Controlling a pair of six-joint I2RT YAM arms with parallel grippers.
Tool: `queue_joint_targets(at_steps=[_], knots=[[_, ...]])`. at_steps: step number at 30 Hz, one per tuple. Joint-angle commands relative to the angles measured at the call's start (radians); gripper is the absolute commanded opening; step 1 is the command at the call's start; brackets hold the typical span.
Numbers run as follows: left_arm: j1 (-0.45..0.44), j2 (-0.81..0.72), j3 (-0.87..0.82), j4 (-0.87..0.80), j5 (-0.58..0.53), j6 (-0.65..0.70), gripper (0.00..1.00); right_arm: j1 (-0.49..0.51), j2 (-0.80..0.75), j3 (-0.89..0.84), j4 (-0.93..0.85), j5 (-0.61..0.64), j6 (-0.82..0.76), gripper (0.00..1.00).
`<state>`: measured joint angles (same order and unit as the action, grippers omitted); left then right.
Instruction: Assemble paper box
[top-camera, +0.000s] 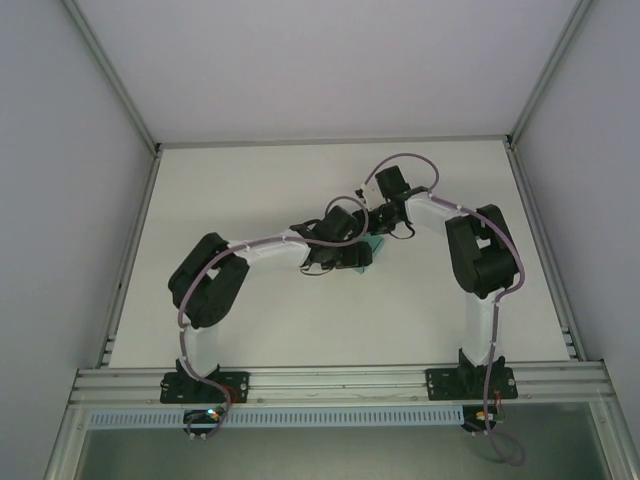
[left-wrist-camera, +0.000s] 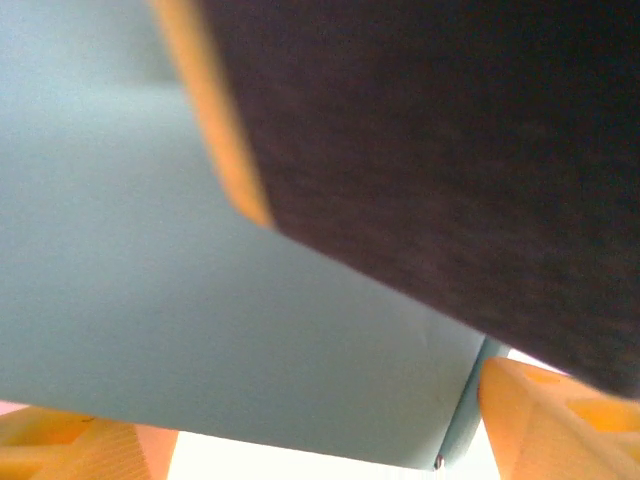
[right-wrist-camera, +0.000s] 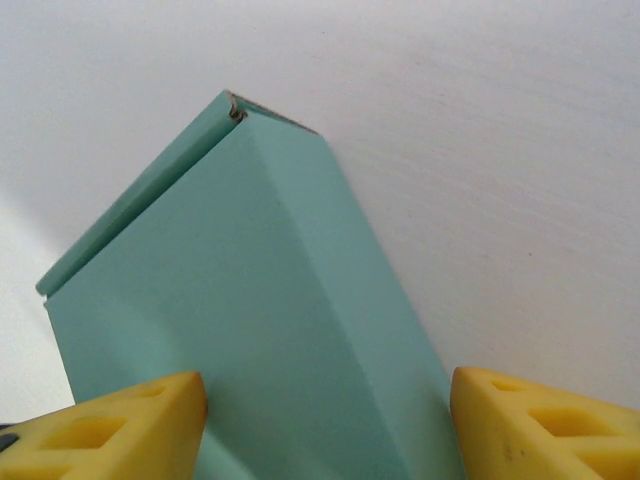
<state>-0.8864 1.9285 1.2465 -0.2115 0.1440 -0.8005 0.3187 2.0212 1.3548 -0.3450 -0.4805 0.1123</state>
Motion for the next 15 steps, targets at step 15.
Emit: queue_joint_targets(at_steps=[15], knots=[[-0.032,-0.121,-0.066,0.019,0.0,0.065,0.95,-0.027,-0.091,0.108,-0.098,0.023,-0.066,0.81]])
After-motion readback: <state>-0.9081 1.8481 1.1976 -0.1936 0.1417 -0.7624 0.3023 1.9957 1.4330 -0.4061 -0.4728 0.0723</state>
